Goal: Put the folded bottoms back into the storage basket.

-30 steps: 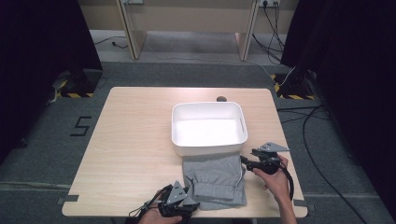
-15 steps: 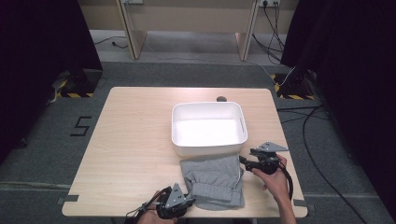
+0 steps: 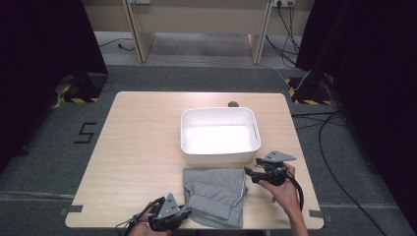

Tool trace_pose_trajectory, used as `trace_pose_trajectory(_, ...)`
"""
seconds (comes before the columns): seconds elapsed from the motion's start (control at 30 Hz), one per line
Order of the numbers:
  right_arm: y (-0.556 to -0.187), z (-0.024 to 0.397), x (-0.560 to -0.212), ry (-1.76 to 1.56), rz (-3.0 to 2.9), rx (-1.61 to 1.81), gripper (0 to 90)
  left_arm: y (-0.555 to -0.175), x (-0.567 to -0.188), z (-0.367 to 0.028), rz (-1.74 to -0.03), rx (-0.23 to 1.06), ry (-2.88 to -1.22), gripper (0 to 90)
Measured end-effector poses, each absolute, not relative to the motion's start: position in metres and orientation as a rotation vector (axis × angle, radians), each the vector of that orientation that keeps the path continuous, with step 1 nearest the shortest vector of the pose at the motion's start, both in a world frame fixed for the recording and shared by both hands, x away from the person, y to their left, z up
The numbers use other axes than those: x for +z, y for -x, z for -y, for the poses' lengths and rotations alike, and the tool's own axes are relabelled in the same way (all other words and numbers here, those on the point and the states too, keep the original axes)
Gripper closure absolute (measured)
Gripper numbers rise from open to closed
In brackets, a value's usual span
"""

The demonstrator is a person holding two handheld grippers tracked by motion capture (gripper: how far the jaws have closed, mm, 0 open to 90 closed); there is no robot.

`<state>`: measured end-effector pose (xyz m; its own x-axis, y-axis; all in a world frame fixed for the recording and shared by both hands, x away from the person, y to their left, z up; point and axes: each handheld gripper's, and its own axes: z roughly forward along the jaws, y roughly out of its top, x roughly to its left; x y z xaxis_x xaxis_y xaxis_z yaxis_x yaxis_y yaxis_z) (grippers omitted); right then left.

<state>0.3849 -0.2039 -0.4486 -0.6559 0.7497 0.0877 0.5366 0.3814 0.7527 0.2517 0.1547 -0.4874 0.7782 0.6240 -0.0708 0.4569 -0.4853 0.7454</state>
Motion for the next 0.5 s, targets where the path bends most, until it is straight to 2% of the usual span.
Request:
trace_pose_trajectory(0.2, -0.383, 0.187, -0.456, -1.090, -2.444, 1.128, 37.2, -0.253, -0.488, -0.161, -0.839, 0.251, -2.147, 70.0)
trace_pose_trajectory(0.27, -0.383, 0.182, -0.462, -1.071, -2.477, 1.103, 36.9, -0.252, -0.489, -0.159, -0.850, 0.240, -2.130, 64.1)
trace_pose_trajectory(0.3, -0.384, 0.179, -0.465, -1.072, -2.491, 1.098, 36.9, -0.251, -0.489, -0.159, -0.849, 0.231, -2.126, 59.2)
trace_pose_trajectory(0.33, -0.385, 0.178, -0.470, -1.097, -2.504, 1.113, 36.9, -0.252, -0.489, -0.159, -0.845, 0.211, -2.122, 50.3)
trace_pose_trajectory(0.4, -0.387, 0.180, -0.476, -1.143, -2.512, 1.156, 37.2, -0.253, -0.490, -0.157, -0.878, 0.164, -2.080, 42.8)
trace_pose_trajectory(0.5, -0.389, 0.183, -0.483, -1.223, -2.514, 1.228, 38.5, -0.252, -0.490, -0.154, -0.873, 0.167, -2.086, 36.6)
